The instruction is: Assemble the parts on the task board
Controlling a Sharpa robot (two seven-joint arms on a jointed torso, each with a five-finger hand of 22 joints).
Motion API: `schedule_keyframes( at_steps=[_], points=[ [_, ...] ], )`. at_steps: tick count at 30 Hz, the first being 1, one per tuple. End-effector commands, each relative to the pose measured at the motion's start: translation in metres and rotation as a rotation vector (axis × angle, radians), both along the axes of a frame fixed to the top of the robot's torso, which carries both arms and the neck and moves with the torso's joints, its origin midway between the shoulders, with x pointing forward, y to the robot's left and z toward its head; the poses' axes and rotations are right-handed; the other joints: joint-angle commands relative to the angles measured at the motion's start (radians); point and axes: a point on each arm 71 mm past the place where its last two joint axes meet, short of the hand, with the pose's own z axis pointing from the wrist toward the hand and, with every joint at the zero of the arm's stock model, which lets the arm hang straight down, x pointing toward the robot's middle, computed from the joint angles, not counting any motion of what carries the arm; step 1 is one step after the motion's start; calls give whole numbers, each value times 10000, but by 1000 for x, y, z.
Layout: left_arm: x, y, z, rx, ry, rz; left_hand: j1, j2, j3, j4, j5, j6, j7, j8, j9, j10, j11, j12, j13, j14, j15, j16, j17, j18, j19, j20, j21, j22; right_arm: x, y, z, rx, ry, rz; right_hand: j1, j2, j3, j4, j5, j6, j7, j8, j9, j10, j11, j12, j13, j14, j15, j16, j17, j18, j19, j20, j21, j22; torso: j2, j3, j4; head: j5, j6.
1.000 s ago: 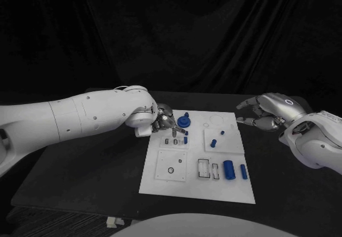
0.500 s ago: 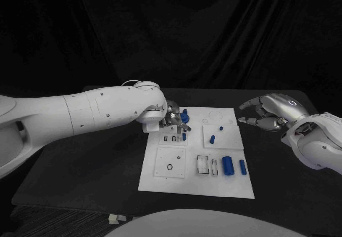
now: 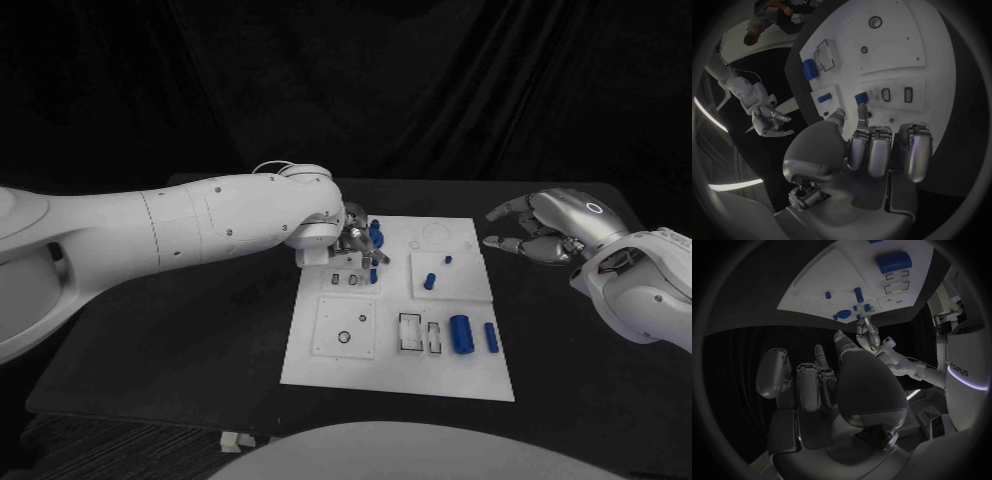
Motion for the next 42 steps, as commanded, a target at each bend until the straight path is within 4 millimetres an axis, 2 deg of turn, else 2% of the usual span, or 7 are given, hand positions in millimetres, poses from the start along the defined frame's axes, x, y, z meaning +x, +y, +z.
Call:
schedule_keyframes(
  at_steps=[1,6,12,17,28,42],
  points=[
    [0,0,-1,109,-19,111,-4,47,5,-55,44,3,-91,63,154,1060,-74,35,2633,1039,-78,27,2633,-73,28,-29,5,2010,-1,0,1,108,-221,-29,15,42,-14,46,59,99,-1,51,12,1058,30,26,2635,779,-15,28,1553,44,44,-36,47,1640,-20,-4,4,-3,-30],
    [0,3,-2,237,61,168,-3,59,25,-75,44,12,-113,112,296,1060,-94,35,2633,1039,-94,27,2633,-77,48,-46,11,2020,0,-1,1,108,-230,-54,13,40,-18,49,60,108,-1,54,14,1058,35,26,2635,780,-12,31,1555,43,45,-34,50,1641,-32,-2,8,9,-67],
    [0,6,-3,348,155,193,-15,74,40,-79,46,-40,-117,100,388,1060,-105,35,2633,1039,-109,27,2633,-72,33,-60,-3,2011,-1,-2,-1,120,-236,-69,18,37,-29,55,74,147,-1,65,20,1058,62,26,2635,781,4,30,1554,41,49,-25,56,1642,-43,-1,8,1,-176],
    [0,7,-7,356,213,235,-92,102,53,-42,-5,-194,-77,-125,449,1060,-88,35,2633,1039,-112,27,2633,-75,46,-73,-5,2019,-1,-1,-3,122,-212,-55,20,37,-36,60,80,171,2,72,24,1058,81,26,2635,781,17,26,1550,40,51,-17,55,1642,-57,-2,10,31,-179],
    [-4,6,-18,379,453,195,-163,131,50,5,-53,-159,-67,-210,470,1060,-78,35,2633,1039,-105,27,2633,-73,38,-72,-14,2014,0,0,-6,122,-194,-37,22,37,-50,72,86,220,12,85,31,1058,118,26,2635,784,46,35,1558,38,55,0,59,1643,-84,-1,14,-57,-179],
    [-3,2,-23,165,411,161,-118,182,109,-29,-12,-112,-82,-301,500,1060,-81,35,2633,1039,-100,27,2633,-64,6,-69,-39,1998,1,1,-7,107,-158,-47,22,44,-61,85,87,265,24,96,38,1058,149,26,2635,784,72,33,1555,36,58,19,59,1643,-104,-7,20,-74,-179]
  ],
)
